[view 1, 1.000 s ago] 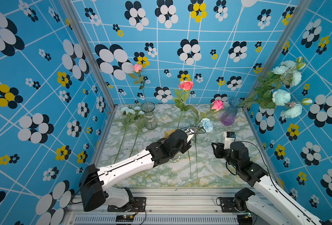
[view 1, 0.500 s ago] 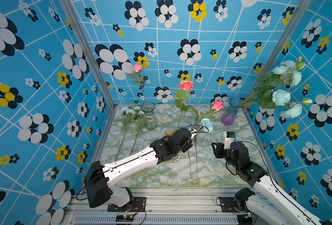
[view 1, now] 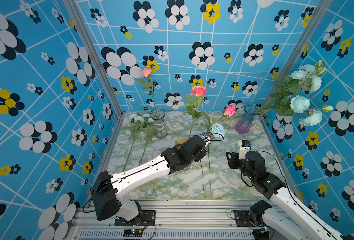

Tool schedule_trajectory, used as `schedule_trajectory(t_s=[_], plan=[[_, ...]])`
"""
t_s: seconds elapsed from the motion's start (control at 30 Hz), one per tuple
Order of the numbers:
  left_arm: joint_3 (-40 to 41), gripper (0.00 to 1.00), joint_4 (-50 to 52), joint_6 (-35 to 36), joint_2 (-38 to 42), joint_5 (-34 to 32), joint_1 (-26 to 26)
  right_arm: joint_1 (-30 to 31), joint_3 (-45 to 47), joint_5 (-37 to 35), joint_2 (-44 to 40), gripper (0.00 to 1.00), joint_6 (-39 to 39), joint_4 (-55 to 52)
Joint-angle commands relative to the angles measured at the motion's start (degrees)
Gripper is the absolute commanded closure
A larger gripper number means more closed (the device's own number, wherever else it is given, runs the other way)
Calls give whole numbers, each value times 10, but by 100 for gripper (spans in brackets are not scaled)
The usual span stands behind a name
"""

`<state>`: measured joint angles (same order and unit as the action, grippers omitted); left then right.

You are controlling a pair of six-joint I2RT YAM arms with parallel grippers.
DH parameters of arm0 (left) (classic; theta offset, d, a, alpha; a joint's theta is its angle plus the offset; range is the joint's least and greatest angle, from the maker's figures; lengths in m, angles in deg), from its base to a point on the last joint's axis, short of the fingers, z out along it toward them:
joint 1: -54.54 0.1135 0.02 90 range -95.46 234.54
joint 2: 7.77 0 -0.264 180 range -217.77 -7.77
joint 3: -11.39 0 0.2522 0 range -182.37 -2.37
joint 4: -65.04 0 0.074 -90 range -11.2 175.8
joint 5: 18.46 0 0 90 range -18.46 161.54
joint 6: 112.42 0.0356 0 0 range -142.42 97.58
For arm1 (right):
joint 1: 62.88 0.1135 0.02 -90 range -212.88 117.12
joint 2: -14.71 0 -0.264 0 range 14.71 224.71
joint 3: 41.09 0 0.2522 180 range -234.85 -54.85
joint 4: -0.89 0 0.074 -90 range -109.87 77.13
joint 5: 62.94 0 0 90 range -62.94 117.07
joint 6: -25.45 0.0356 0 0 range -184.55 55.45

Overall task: Pick out blue flowers from the vase
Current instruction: Pick up the flower from the vase.

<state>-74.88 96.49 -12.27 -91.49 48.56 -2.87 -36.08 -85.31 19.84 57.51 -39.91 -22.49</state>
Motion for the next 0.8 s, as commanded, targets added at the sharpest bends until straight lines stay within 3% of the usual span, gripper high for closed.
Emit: schedule_trajectory(t_s=[0.0, 0.33, 0.53, 0.67, 0.77], plan=[[-6, 93, -2, -5, 14, -13, -3, -4, 6, -10, -4, 60, -8, 7], [45, 98, -50, -27, 83, 13, 12, -3, 5, -11, -3, 60, -8, 6], [47, 95, -40, -21, 87, 57, 12, -4, 5, -10, -2, 60, -8, 7], [39, 87, -9, -16, 83, 72, 11, -4, 5, -10, -1, 60, -7, 7], [20, 69, 35, -14, 75, 88, 17, -4, 5, -10, 0, 61, -7, 8]])
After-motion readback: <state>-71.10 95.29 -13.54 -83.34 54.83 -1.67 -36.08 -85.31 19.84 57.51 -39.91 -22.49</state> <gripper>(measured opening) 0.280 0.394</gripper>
